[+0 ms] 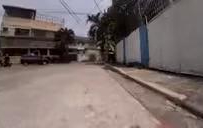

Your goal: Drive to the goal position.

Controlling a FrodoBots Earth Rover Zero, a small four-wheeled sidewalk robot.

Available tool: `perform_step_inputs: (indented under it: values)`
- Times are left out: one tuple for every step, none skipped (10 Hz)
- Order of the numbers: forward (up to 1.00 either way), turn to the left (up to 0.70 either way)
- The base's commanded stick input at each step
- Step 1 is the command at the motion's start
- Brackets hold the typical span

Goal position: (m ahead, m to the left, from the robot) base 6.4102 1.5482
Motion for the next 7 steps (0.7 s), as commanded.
perform_step_inputs:
  values:
    - [0.70,0.00]
    - [0.70,0.00]
    - [0.70,0.00]
    - [0.70,0.00]
    - [0.70,0.00]
    - [0.70,0.00]
    - [0.70,0.00]
